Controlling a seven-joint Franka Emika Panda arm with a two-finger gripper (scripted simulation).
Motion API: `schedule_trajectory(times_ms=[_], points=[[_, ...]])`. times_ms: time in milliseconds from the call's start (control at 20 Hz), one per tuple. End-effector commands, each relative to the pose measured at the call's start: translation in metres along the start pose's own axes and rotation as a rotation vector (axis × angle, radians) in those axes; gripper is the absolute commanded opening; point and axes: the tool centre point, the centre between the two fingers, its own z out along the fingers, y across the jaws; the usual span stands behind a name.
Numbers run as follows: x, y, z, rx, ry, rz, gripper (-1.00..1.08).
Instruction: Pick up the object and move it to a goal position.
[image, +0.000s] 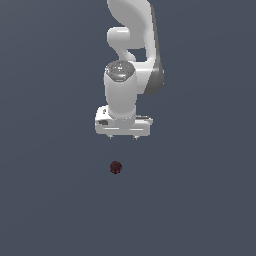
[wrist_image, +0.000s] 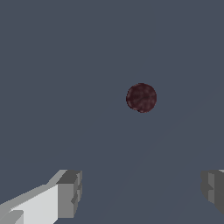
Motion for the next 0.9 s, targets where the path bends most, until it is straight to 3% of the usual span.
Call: schedule_trajectory(times_ms=[0,450,850], points=[[0.0013,-0.0065,-0.0039,0.0,0.007,-0.018,1.0],[0.0027,-0.0061,-0.0026,-0.001,0.006,-0.04,1.0],[0.0099,-0.0033,0.0046,-0.006,0.005,-0.146,1.0]])
